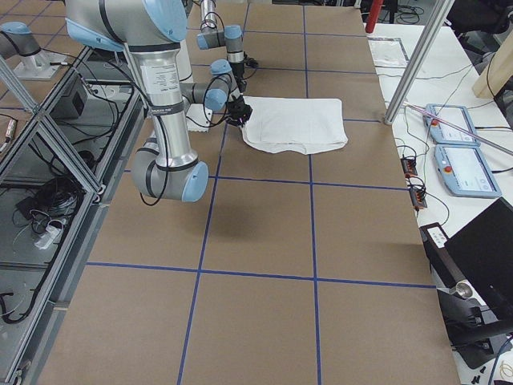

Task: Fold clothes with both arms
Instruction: 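Move both grippers to the shirt's edge nearest the robot, then grasp the near edge corners with the left and right grippers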

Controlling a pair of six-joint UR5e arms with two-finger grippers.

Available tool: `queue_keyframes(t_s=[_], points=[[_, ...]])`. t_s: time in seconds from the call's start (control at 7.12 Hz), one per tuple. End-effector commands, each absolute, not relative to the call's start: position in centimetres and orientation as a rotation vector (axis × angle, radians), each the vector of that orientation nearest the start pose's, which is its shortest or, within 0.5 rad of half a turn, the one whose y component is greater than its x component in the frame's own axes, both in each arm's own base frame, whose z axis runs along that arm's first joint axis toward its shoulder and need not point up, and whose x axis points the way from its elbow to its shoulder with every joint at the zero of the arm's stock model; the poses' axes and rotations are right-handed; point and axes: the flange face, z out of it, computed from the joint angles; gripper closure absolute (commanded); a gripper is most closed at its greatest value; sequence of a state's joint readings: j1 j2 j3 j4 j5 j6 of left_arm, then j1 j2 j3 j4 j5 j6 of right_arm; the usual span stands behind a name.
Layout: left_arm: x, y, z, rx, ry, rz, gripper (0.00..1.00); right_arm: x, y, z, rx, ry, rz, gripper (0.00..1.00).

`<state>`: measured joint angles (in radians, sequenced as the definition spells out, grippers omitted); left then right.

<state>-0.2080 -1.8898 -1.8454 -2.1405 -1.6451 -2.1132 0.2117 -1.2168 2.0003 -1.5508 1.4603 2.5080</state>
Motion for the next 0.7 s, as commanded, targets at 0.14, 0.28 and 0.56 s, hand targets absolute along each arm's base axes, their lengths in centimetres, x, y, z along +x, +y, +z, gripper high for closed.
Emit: queue_keyframes(t_s=[0.14, 0.28, 0.56], points=[[54.6, -23.8, 28.4, -0.283, 1.174, -0.621, 1.0, -52.2, -26.0, 27.9, -0.2, -0.839, 1.126, 1.0], [54.0, -23.5, 27.4, -0.288, 1.181, -0.616, 1.0, -51.9, -25.9, 27.7, -0.203, -0.845, 1.126, 1.0], [51.3, -20.3, 23.4, -0.341, 1.189, -0.605, 1.0, -50.7, -21.9, 25.7, -0.258, -0.887, 1.055, 1.0]])
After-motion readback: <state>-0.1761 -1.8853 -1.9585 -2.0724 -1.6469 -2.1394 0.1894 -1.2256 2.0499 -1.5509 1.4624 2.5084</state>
